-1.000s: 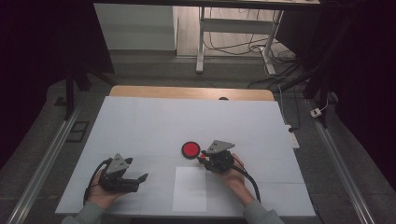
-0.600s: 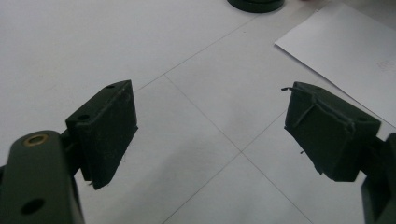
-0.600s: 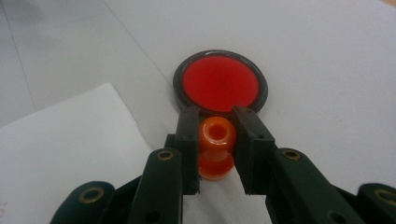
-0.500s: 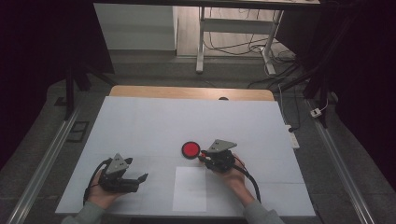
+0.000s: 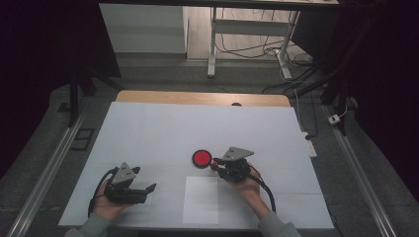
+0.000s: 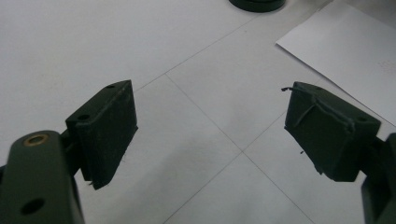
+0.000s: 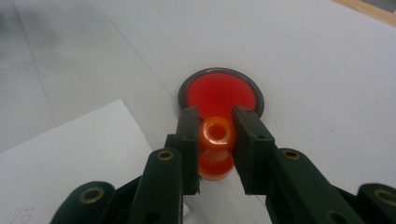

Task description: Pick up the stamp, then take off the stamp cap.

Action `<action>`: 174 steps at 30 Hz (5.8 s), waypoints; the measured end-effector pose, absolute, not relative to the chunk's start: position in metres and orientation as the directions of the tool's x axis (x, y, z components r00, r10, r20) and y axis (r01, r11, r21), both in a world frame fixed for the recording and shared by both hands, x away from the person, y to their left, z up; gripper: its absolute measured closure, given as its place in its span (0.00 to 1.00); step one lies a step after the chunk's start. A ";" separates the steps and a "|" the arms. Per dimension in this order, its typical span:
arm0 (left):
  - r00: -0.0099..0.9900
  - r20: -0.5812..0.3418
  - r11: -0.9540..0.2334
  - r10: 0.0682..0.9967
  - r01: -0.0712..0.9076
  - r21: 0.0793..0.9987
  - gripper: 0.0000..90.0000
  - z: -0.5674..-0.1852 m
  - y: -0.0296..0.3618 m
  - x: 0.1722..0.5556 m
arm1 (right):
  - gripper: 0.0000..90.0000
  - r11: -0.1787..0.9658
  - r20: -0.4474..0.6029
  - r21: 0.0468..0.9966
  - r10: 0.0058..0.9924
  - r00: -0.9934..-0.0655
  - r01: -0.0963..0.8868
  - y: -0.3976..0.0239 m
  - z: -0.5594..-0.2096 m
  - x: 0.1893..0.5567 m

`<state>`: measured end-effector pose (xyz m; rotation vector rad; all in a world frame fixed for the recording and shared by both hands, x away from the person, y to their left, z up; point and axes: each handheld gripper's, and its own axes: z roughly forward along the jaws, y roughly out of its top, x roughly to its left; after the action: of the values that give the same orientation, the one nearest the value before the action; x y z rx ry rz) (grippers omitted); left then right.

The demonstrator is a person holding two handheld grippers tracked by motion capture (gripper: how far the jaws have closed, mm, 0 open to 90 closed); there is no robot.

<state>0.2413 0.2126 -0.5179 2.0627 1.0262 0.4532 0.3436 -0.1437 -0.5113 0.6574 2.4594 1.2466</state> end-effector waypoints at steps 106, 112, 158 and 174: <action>0.688 -0.020 -0.413 0.726 0.459 0.786 0.19 -0.508 0.178 0.247 | 0.80 0.363 0.029 0.897 0.522 -0.852 0.253 -0.197 -0.483 0.284; 0.687 -0.056 -0.390 0.724 0.475 0.789 0.19 -0.508 0.174 0.251 | 0.80 0.345 0.041 0.904 0.520 -0.853 0.254 -0.197 -0.482 0.285; 0.771 -0.080 -0.434 0.632 0.437 0.788 0.22 -0.500 0.109 0.264 | 0.80 0.330 0.049 0.912 0.500 -0.865 0.243 -0.185 -0.482 0.293; 0.789 -0.066 -0.445 0.611 0.411 0.796 0.24 -0.499 0.091 0.274 | 0.80 0.350 0.042 0.905 0.491 -0.870 0.241 -0.182 -0.485 0.293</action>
<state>0.2741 0.0909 -0.4990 2.1000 0.7568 0.2894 0.2928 -0.1816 -0.4849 0.6578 2.3766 1.5316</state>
